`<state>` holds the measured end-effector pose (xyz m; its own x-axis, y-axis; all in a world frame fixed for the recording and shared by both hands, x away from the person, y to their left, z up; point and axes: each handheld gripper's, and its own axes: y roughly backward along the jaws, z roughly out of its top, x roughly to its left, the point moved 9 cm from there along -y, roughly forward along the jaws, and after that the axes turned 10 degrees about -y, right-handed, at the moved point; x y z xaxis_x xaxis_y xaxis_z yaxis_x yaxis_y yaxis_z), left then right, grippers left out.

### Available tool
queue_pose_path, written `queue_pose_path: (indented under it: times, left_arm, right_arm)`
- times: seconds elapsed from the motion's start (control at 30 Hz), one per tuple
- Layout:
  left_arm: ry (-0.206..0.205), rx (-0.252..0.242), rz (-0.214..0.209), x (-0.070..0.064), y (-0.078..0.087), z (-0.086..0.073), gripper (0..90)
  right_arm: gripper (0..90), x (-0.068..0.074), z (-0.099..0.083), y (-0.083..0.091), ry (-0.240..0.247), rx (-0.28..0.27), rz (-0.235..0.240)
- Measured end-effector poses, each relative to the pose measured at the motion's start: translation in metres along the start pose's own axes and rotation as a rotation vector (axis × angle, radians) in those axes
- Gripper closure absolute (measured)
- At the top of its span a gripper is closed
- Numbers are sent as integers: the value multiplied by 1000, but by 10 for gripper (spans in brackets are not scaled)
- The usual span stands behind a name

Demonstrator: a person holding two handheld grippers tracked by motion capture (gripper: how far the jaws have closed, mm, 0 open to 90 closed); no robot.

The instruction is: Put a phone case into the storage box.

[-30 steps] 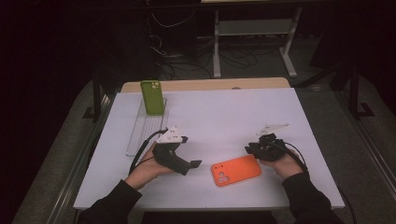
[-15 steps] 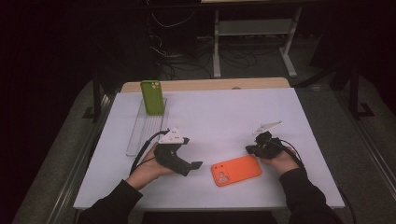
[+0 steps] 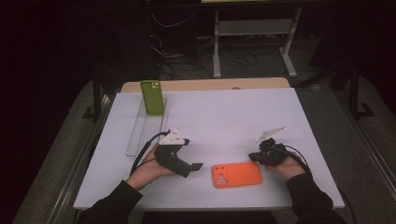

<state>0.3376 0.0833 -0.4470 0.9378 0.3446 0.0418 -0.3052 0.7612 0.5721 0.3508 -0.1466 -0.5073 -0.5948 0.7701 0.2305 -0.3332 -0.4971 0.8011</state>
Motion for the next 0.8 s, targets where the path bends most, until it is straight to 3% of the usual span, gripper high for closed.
queue_pose_path:
  times: [0.33, 0.53, 0.6, 0.8]
  left_arm:
    - [-10, 9, -5, -1, 0, -1, 0]
    - [-4, 5, -4, -1, -1, 0, 0]
    - [-5, 5, -6, -1, -1, 0, 0]
    - [-7, 5, -8, -2, -1, 0, 0]
  right_arm:
    - [884, 22, -19, 11, 40, 9, 45]
    - [883, 29, -21, 14, 56, -9, 62]
    - [879, 26, -18, 15, 53, -34, 46]
    - [707, 10, -2, 25, 0, -162, 3]
